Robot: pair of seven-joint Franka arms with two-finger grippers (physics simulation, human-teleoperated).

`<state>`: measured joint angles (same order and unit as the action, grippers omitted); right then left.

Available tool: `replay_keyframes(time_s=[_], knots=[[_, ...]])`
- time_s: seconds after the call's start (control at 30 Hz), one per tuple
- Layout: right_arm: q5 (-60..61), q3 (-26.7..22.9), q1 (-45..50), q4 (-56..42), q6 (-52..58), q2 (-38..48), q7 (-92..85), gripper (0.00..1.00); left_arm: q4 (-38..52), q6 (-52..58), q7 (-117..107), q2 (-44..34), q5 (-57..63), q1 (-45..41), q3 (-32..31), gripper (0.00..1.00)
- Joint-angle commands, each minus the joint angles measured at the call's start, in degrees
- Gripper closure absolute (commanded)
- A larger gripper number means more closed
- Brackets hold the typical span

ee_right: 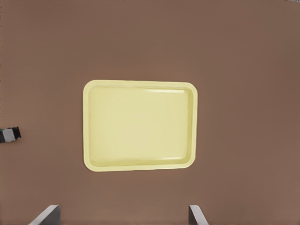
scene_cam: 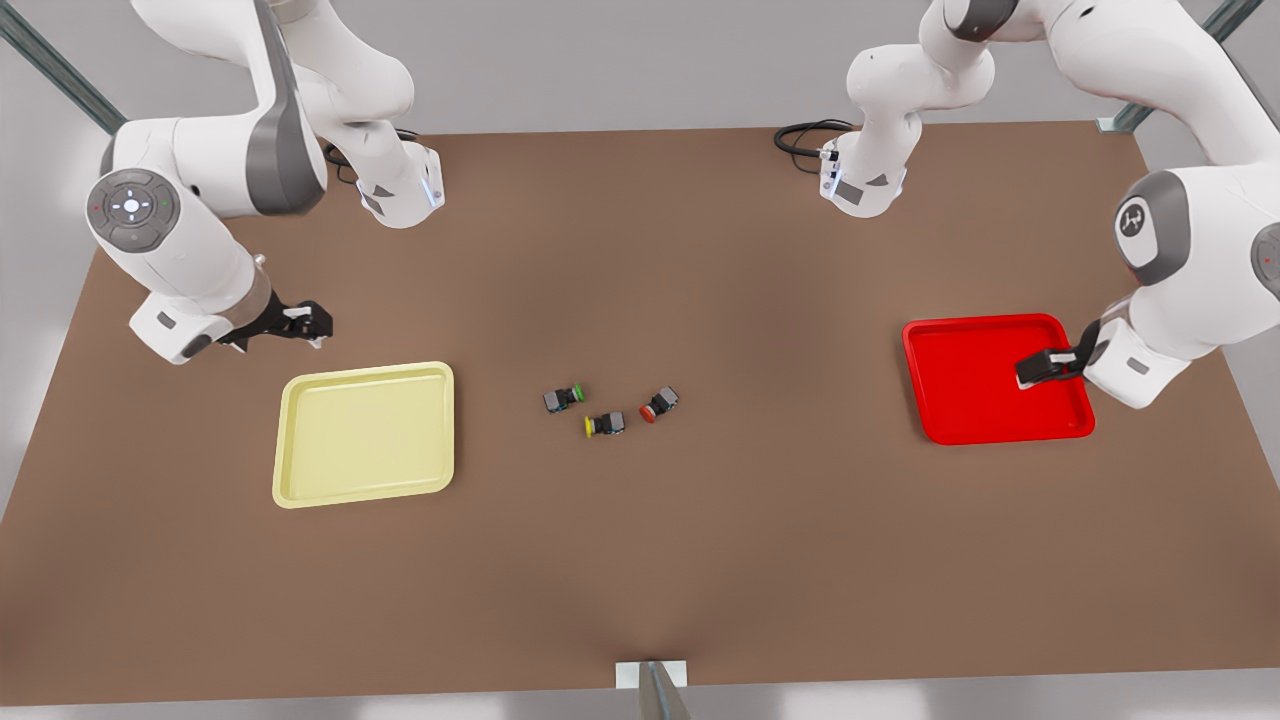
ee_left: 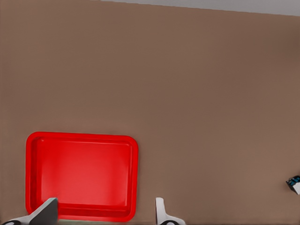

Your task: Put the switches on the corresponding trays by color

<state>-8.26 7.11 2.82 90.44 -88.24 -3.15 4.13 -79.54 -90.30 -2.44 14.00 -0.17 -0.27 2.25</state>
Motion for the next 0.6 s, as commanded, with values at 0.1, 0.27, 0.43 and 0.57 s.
replay_keyframes(time_s=[0.1,0.27,0.43,0.57], knots=[[0.0,0.0,-0.2,0.0,0.0,-0.2,0.0,0.00,0.0,1.1,-0.5,0.2,-0.1,-0.6,-2.4,0.00],[-0.1,0.0,-0.3,-0.1,-0.6,-2.0,0.4,0.00,0.7,0.1,-1.0,3.4,-0.2,-5.3,-8.2,0.00],[-0.2,0.0,-0.3,-0.1,-0.3,-2.5,0.4,0.00,0.0,-6.8,-0.7,7.6,-0.8,-18.8,-11.5,0.00],[-0.1,0.0,-0.4,-0.2,-0.4,-3.1,0.4,0.00,-11.4,-22.1,-0.7,8.1,-0.8,-25.6,-12.4,0.00]])
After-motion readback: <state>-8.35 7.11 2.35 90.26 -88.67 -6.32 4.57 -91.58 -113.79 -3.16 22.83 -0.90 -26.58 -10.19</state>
